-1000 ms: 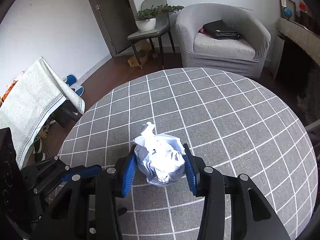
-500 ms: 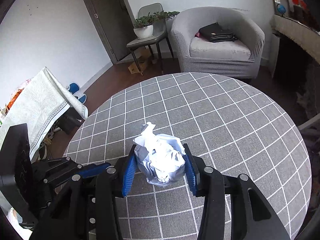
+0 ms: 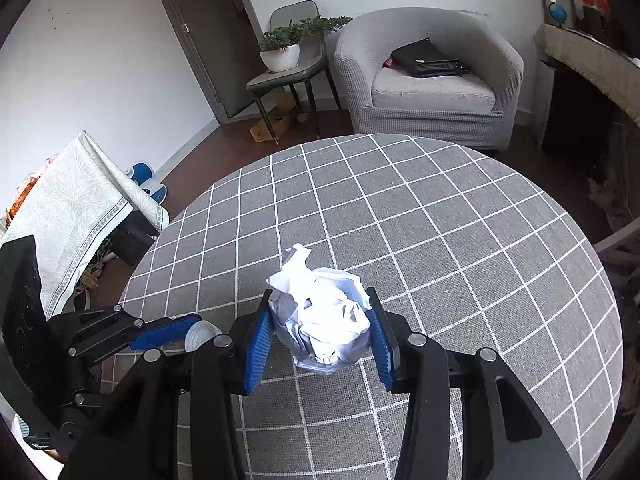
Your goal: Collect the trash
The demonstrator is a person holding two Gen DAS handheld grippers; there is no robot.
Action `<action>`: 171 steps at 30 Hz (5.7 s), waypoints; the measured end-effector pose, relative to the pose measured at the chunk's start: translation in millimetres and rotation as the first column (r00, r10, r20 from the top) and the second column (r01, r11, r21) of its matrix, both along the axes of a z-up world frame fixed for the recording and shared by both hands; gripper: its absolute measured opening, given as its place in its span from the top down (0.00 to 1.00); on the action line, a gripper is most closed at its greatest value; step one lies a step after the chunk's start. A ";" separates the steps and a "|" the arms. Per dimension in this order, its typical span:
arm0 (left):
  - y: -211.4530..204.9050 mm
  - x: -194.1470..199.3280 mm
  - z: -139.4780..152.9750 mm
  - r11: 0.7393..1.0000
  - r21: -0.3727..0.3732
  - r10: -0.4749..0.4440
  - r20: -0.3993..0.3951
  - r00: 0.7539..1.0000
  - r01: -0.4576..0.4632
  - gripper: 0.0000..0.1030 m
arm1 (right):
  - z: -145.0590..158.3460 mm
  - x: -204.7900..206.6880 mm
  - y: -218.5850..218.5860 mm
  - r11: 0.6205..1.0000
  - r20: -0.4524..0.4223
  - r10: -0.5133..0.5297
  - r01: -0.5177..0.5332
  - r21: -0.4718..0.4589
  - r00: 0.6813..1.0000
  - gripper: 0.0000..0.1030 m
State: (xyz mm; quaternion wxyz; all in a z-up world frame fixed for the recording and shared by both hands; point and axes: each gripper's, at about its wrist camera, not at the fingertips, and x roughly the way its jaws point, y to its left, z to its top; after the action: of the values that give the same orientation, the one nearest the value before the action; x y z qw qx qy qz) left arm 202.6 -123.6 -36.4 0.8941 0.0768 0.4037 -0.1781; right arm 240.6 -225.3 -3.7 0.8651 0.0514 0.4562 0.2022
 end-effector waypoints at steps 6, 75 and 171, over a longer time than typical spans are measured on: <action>13.3 -14.8 1.0 1.000 0.000 0.004 -0.001 1.000 -0.004 0.69 | 2.6 -10.4 14.6 1.000 0.011 0.004 -0.004 -0.004 1.000 0.57; 302.4 -107.8 -83.0 0.926 -0.054 0.354 -0.230 0.907 -0.375 0.68 | -10.1 -94.9 297.5 0.936 0.072 0.348 -0.351 0.023 0.935 0.57; 332.8 -209.7 49.7 0.897 -0.119 0.441 0.156 0.884 -0.427 0.23 | -24.7 -150.5 306.4 0.930 0.021 0.326 -0.317 -0.189 0.945 0.37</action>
State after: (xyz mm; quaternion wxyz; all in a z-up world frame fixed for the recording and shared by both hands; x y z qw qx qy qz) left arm -7.1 209.2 13.3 0.9462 -0.0363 0.3211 0.0178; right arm 90.1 81.2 -28.3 0.8330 -0.1089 0.4523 0.2995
